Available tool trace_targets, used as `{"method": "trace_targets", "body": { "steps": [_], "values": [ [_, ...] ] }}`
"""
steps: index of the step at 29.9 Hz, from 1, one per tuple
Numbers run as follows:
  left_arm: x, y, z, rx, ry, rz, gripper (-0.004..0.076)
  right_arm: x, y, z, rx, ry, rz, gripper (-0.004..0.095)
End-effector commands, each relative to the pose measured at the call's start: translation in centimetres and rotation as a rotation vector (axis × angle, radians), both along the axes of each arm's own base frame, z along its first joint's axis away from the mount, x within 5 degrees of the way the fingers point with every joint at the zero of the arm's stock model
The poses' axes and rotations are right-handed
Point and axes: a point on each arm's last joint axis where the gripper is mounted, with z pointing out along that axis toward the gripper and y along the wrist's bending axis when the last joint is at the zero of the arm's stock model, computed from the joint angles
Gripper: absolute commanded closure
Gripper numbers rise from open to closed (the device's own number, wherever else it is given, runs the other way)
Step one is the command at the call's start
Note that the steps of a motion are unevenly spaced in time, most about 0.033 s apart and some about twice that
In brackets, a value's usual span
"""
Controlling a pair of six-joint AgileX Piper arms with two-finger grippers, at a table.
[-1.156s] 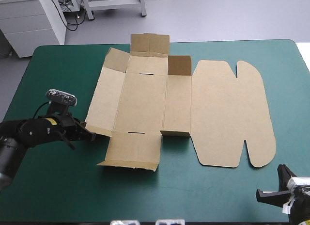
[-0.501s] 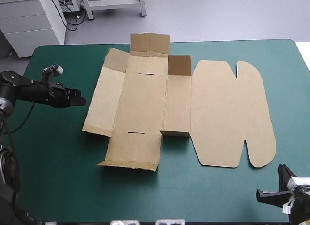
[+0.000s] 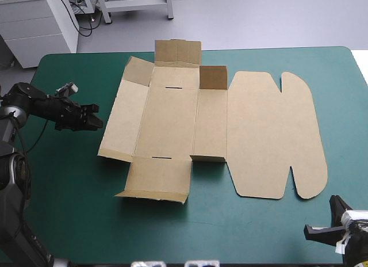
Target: Fold the box
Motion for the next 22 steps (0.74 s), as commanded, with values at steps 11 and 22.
{"method": "trace_targets", "body": {
  "steps": [11,22],
  "values": [
    [-0.4,-1.0,3.3,-0.118,-0.042,0.019,0.0323,0.2,-0.1,1.5,-0.006,-0.079,-0.005,0.0912],
    [0.1,-0.9,2.2,-0.118,-0.022,0.027,0.0323,0.2,-0.1,1.5,-0.006,-0.079,-0.005,0.0912]
  ]
}}
